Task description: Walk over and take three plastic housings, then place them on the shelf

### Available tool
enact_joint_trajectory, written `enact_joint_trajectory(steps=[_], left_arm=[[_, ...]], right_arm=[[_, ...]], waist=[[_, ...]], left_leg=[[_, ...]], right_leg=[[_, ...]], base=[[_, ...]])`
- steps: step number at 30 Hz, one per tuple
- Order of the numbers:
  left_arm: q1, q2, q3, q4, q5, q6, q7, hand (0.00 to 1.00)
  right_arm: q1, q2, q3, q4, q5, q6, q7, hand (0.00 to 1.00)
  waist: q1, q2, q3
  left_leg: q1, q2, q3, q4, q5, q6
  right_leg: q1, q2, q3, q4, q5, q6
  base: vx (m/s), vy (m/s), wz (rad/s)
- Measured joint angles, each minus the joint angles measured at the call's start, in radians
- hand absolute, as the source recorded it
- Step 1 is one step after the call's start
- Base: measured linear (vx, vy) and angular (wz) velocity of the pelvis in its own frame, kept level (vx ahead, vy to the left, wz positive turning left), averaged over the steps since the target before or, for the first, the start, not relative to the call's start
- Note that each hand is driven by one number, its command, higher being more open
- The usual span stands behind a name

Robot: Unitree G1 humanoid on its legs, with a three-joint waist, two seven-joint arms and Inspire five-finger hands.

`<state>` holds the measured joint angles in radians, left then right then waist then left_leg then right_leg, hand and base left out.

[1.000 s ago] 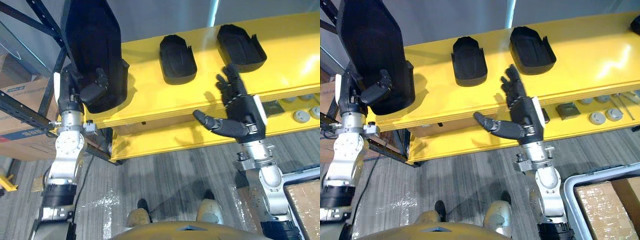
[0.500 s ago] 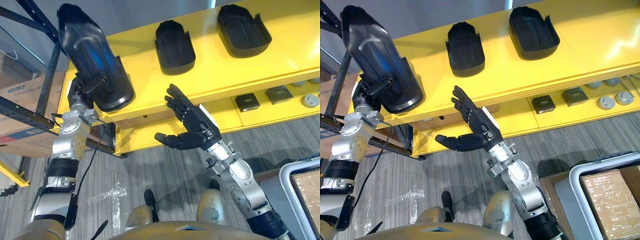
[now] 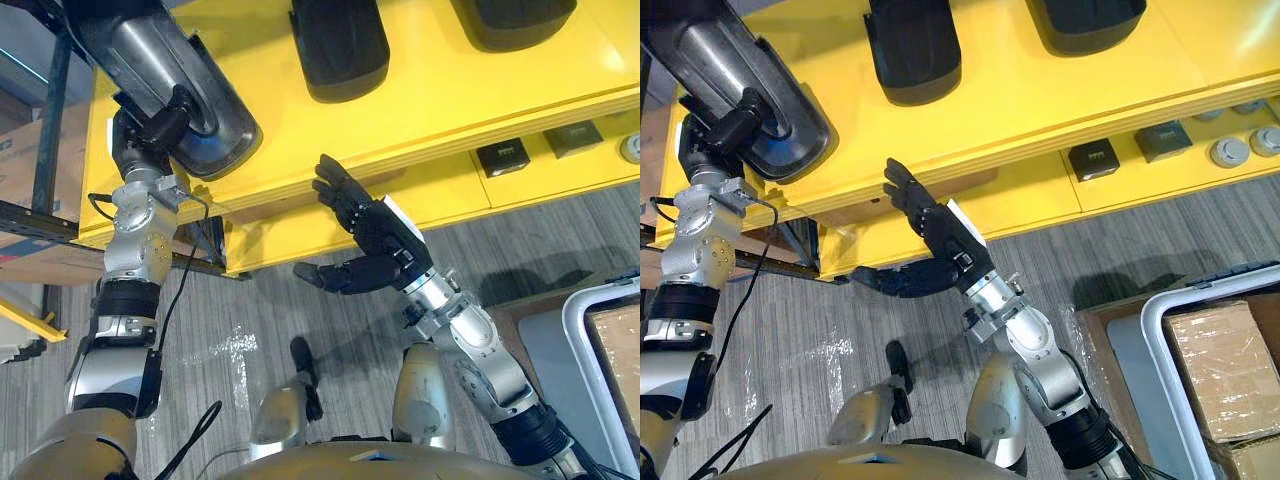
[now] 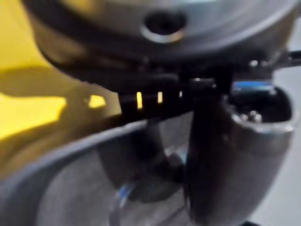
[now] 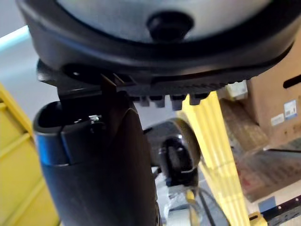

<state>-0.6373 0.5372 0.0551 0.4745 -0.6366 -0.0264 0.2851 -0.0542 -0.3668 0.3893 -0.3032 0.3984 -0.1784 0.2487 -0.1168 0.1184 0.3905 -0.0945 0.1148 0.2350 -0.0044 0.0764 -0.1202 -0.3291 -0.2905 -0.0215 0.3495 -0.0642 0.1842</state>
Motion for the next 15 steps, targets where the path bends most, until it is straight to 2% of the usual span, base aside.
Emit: enact_joint_trajectory(steps=[6,10,15], left_arm=[[-0.071,0.019,-0.034,0.027,0.113,0.038,0.114,1.0],[-0.112,0.021,-0.039,0.039,0.164,0.067,0.192,1.0],[-0.123,0.021,-0.042,0.045,0.177,0.075,0.242,1.0]], right_arm=[[-0.012,0.014,0.022,-0.019,0.0,0.001,-0.033,1.0],[-0.013,0.014,0.029,-0.028,0.001,0.001,-0.043,1.0],[-0.007,0.017,0.058,-0.028,0.001,0.001,-0.046,1.0]], waist=[[-0.002,-0.007,0.017],[-0.003,-0.022,0.027],[-0.012,-0.024,0.028]], left_leg=[[-0.002,0.0,0.006,-0.001,0.006,-0.002],[-0.004,0.001,0.018,-0.001,0.006,-0.003],[-0.004,0.001,0.02,-0.001,0.006,-0.003]], right_leg=[[-0.008,0.001,0.004,0.014,0.003,0.003],[-0.02,0.005,0.018,0.015,0.003,0.003],[-0.02,0.007,0.02,0.014,0.004,0.004]], base=[[0.04,-0.025,0.0],[0.01,-0.027,-0.08],[0.0,-0.003,-0.01]])
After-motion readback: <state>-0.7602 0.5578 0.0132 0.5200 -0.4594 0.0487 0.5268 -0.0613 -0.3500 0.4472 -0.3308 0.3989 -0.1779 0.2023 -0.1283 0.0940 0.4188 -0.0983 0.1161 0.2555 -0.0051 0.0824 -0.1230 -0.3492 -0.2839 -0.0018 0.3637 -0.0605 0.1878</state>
